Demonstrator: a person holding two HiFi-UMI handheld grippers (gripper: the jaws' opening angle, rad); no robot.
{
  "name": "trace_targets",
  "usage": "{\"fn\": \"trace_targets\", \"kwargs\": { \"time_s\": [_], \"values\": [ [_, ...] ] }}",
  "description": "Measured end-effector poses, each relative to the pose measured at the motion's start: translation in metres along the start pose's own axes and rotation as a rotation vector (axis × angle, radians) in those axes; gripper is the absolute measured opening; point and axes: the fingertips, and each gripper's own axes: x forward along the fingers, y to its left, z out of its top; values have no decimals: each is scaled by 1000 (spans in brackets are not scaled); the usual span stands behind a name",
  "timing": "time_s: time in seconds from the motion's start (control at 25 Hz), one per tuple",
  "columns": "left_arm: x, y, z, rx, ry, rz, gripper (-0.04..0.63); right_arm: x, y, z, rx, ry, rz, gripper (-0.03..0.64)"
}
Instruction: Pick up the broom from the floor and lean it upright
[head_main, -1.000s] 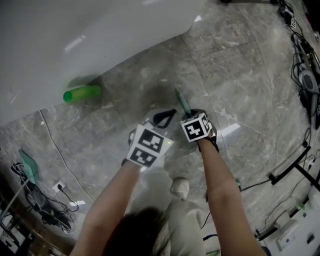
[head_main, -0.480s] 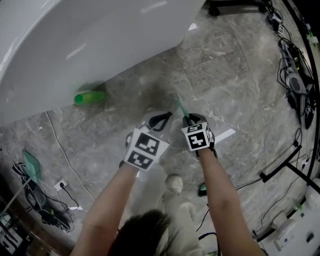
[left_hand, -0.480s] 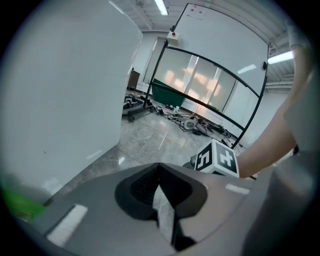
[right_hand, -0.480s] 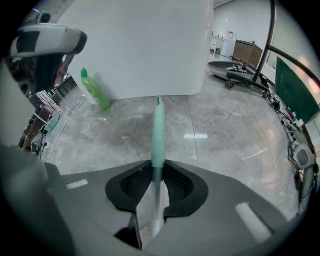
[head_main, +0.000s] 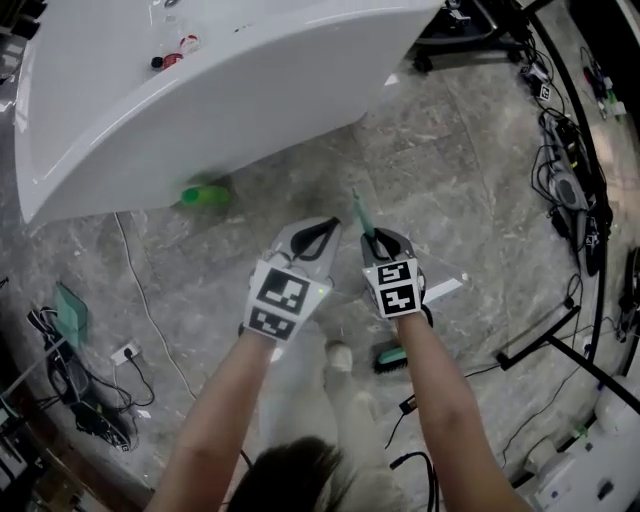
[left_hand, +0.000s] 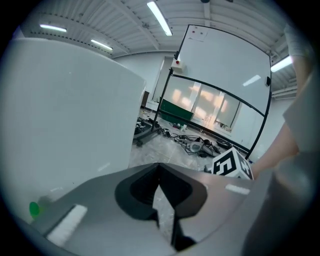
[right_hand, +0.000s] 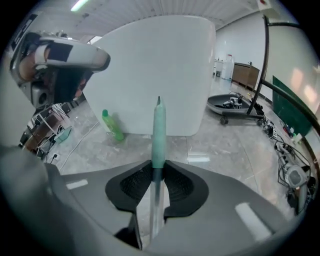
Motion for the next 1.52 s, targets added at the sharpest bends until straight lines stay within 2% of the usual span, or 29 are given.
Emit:
{"fn": "trace_targets", "kwargs": {
  "time_s": [0.56,0.84,1.04,1.28,1.52],
  "values": [
    [-75,19,93,-23,-139,120,-2,-84,38,164,-127,-319,-22,83],
    [-100,51,133,-43,-218,186,-2,-93,50,240,-176,-398,-30,83],
    [-113,75,149,-56,-252,220,-2,-91,56,285,-172,-448,-27,83],
    [-118,97,161,-73,-275,252,-2,-82,69,325,-203,-469,-13,81],
    [-127,111,157,-96,-270,278,-2,-73,71,342,-186,-469,-18,81]
  ]
}}
